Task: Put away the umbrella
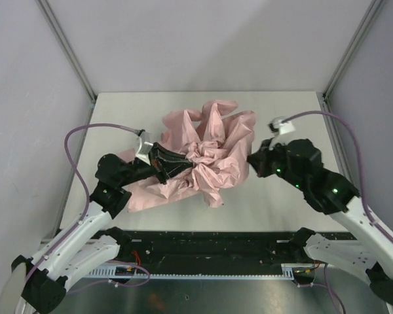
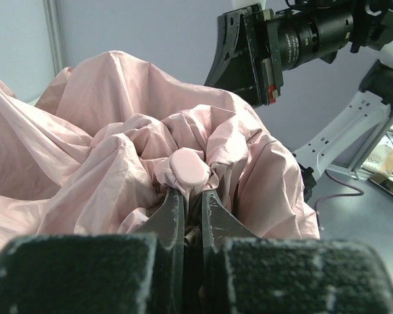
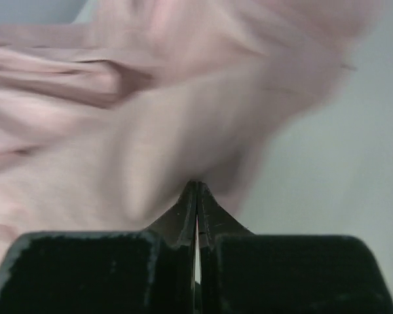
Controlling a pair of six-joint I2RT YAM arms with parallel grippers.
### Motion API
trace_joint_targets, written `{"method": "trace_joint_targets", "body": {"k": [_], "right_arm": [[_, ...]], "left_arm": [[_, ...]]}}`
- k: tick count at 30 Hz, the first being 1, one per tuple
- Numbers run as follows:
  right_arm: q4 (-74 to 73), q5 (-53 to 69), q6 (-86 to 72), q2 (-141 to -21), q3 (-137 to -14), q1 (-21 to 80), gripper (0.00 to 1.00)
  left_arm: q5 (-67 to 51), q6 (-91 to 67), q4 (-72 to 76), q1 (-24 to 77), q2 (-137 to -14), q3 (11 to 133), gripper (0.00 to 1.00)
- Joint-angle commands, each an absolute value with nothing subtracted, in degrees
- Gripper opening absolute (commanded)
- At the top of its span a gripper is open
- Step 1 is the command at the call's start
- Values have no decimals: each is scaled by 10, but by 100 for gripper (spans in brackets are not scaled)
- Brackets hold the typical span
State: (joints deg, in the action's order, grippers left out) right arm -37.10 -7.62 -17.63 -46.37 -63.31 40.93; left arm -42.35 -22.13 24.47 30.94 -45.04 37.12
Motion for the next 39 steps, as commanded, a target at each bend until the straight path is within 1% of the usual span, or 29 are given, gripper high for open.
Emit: {"method": "trace_joint_targets", "body": {"k": [1,4,7,9,11,13,14,16,19,22,25,27,29,31,35,39], "right_arm": [[-206,21,-201,-525,-640,496,0],[-85,84,-235,-609,-654,544,0],[5,134,-254,-696,-681,548,0],[-17,140,-243,-735,-715,535,1],[-68,116,-207,-736,-739,532,5],[-125,83,-154,-713,-744,542,16],[-158,58,-131,-695,-746,547,25],[-230,17,-104,-656,-745,555,38],[-316,-49,-83,-586,-734,554,52],[-373,-98,-76,-517,-720,546,65],[-359,-96,-65,-449,-677,515,82],[-338,-26,-61,-427,-657,473,89],[-324,71,-58,-419,-643,427,92],[-313,132,-66,-410,-631,395,93],[-328,105,-94,-377,-620,369,96],[-353,82,-101,-342,-617,357,95]], "left_arm": [[-433,-205,309,327,-460,383,0],[-423,-217,325,345,-473,385,0],[-433,-239,347,368,-496,396,0],[-441,-249,359,375,-499,399,0],[-435,-245,365,376,-489,393,0],[-421,-236,369,376,-478,387,0],[-416,-232,372,377,-476,385,0],[-412,-227,379,377,-481,385,0],[-421,-223,387,376,-493,387,0],[-435,-218,391,374,-493,382,0],[-464,-222,398,374,-487,380,0],[-475,-226,402,374,-477,378,0],[-469,-231,404,373,-464,375,0],[-461,-237,404,372,-455,374,0],[-457,-249,404,371,-445,375,0],[-473,-257,404,370,-441,377,0]]}}
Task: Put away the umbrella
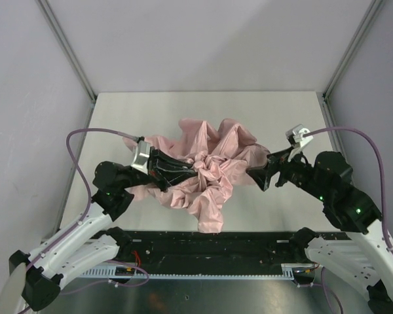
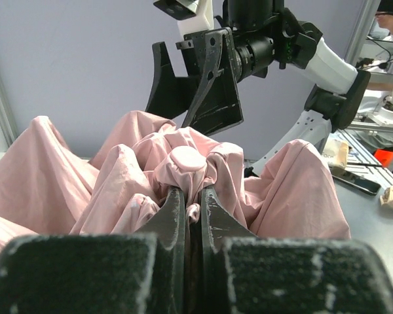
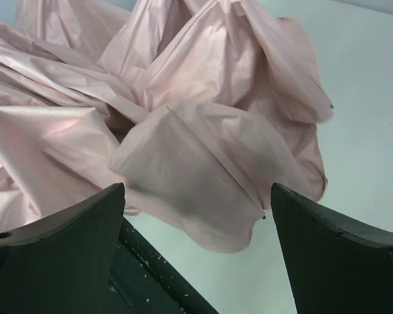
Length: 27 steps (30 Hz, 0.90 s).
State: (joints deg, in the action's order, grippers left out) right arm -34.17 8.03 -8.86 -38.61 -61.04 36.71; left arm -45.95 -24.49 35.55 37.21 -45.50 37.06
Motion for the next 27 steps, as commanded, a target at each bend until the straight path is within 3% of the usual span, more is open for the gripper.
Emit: {"method": "trace_joint_targets", "body": {"k": [1,7,11,13,17,19,22,25,27], "right_arm": [[-358,77,-101,-338,-617,356,93],[-326,265,-20,-367,-578,380,78],[-280,264,5,-399,-569,458,75],[-259,258,16,-411,-569,493,60],[-180,273,-41,-422,-569,552,13],[-103,282,-107,-437,-569,592,3],[-3,191,-199,-481,-570,664,1],[50,76,-272,-531,-578,694,7],[49,67,-279,-565,-597,692,15]], "left_arm": [[-478,-258,404,370,-440,377,0],[-510,-265,408,370,-440,383,0],[-554,-270,411,369,-444,397,0],[-564,-268,411,369,-443,397,0],[-556,-264,411,369,-452,397,0],[-537,-265,408,366,-467,397,0],[-510,-266,407,362,-493,395,0],[-513,-277,408,364,-530,409,0],[-522,-290,411,364,-547,422,0]]}}
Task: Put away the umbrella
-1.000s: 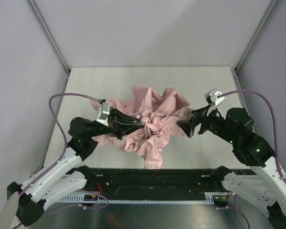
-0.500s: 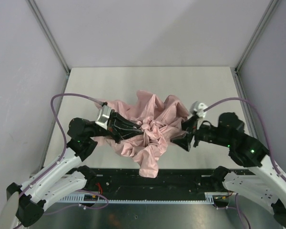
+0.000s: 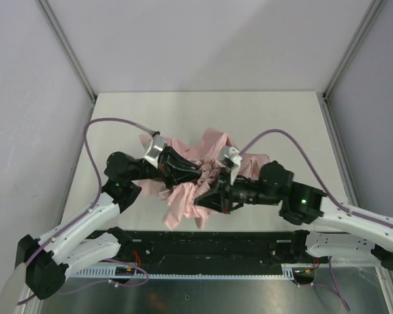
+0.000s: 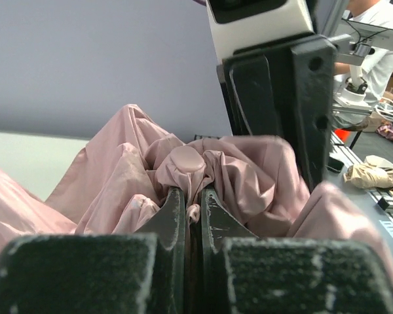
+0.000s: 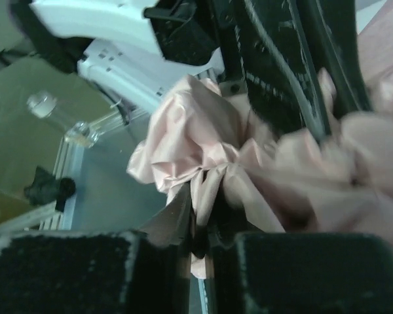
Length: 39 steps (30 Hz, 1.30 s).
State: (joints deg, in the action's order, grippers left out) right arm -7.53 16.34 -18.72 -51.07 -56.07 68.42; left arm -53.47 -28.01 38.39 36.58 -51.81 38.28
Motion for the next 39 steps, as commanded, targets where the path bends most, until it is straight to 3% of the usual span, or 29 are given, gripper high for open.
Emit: {"method": "trace_joint_targets", "body": {"k": [1,5,13,16,21,25,27,30,34,35,37,39], "right_arm": [[30,71,-270,-577,-611,690,19],[-60,47,-228,-572,-636,682,37],[-219,-19,-192,-453,-638,659,75],[-265,-88,-189,-411,-637,654,81],[-295,-130,-169,-403,-637,648,83],[-311,-141,-149,-425,-637,645,76],[-311,-132,-135,-434,-636,642,68],[-285,-65,-112,-449,-634,637,48],[-202,34,-127,-487,-633,641,10],[-176,55,-139,-499,-633,644,5],[-118,107,-171,-526,-634,650,3],[-73,168,-200,-544,-633,653,8]], "left_arm": [[-525,-294,411,363,-549,426,0],[-518,-293,412,363,-531,424,0],[-456,-299,412,345,-495,388,0],[-446,-309,412,326,-485,377,0],[-451,-316,414,315,-476,373,0],[-467,-320,414,313,-472,377,0],[-480,-321,416,313,-469,378,0],[-490,-321,420,313,-469,379,0],[-489,-325,424,314,-483,381,0],[-486,-327,427,314,-488,381,0],[-483,-336,434,314,-502,383,0],[-484,-344,438,314,-514,388,0]]}}
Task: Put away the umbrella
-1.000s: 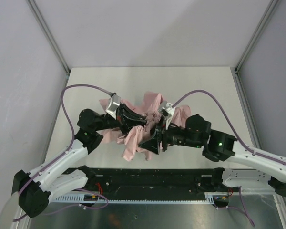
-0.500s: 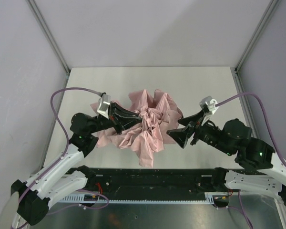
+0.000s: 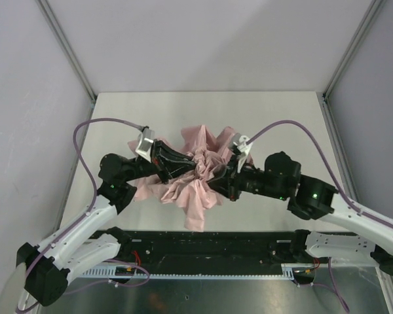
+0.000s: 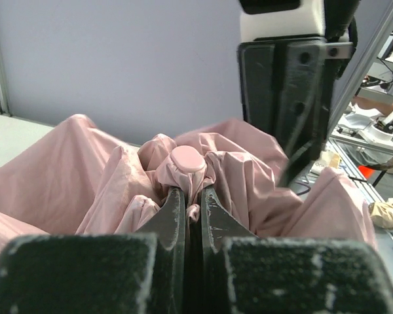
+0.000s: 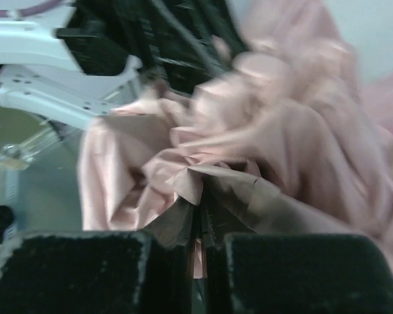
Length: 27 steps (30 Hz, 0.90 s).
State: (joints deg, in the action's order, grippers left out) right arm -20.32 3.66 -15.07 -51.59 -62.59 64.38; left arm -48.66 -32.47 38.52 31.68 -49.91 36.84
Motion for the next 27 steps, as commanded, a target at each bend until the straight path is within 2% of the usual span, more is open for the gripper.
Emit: {"method": "trace_joint_targets", "body": {"k": [1,6,11,13,17,19,23,27], "right_arm": [[-61,187,-211,-550,-633,655,12],[-84,204,-219,-549,-634,661,31],[-112,222,-225,-520,-615,662,42],[-84,256,-244,-506,-600,663,40],[25,297,-308,-502,-569,673,19],[86,309,-334,-524,-563,684,16],[152,300,-355,-587,-566,697,41],[43,191,-305,-598,-594,704,60]], "left_arm": [[-486,-345,439,314,-517,389,0],[-485,-340,444,311,-509,384,0],[-482,-341,448,304,-497,373,0],[-477,-342,450,299,-493,369,0],[-468,-350,456,292,-493,364,0],[-469,-356,463,291,-498,365,0],[-476,-375,482,291,-507,364,0],[-470,-377,490,289,-492,352,0]]}}
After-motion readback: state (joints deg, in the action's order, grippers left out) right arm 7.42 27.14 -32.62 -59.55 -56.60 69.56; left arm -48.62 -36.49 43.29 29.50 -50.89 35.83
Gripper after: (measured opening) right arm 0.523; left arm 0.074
